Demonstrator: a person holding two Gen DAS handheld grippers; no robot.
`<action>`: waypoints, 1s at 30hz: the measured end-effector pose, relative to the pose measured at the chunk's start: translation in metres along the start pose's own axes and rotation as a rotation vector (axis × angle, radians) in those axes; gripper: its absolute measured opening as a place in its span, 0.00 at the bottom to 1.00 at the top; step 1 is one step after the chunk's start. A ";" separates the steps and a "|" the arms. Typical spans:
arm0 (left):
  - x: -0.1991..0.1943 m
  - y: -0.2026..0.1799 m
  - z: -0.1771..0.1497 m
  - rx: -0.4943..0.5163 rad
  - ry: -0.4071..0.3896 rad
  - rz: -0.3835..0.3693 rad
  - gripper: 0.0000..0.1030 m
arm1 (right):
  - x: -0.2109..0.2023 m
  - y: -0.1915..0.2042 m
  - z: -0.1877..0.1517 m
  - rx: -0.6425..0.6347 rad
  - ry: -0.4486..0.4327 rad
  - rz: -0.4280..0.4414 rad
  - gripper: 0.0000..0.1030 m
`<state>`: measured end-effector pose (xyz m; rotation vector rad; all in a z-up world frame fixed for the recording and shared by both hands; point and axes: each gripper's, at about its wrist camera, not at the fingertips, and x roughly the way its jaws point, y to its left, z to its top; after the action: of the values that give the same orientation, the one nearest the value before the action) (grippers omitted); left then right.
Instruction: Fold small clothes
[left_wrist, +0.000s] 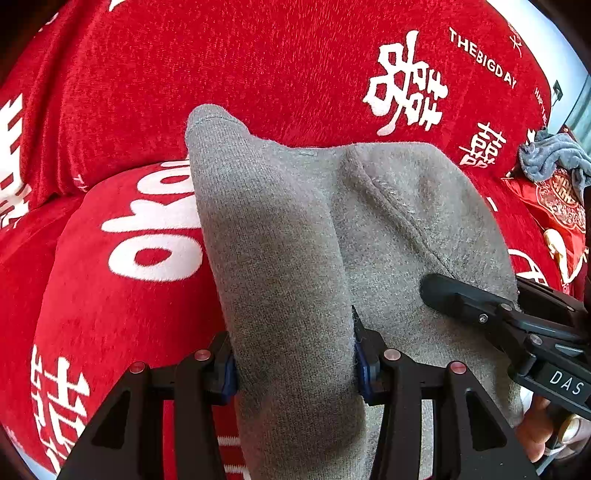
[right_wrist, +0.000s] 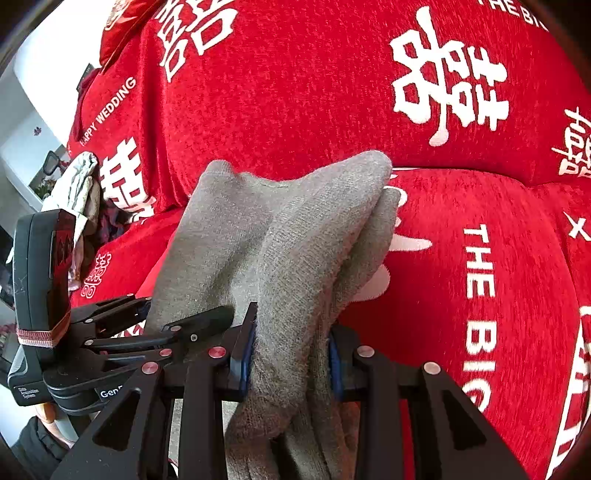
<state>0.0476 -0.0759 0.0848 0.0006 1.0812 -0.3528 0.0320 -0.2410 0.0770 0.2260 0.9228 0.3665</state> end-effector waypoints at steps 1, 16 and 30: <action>-0.003 0.000 -0.004 0.001 -0.002 0.002 0.48 | -0.002 0.003 -0.002 -0.001 -0.001 -0.001 0.33; -0.035 0.004 -0.041 0.019 -0.029 0.034 0.48 | -0.024 0.040 -0.035 -0.030 -0.025 -0.013 0.33; -0.064 0.004 -0.085 0.041 -0.064 0.067 0.48 | -0.046 0.072 -0.072 -0.052 -0.066 -0.008 0.33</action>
<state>-0.0510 -0.0393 0.0985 0.0616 1.0079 -0.3133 -0.0667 -0.1917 0.0936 0.1862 0.8475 0.3732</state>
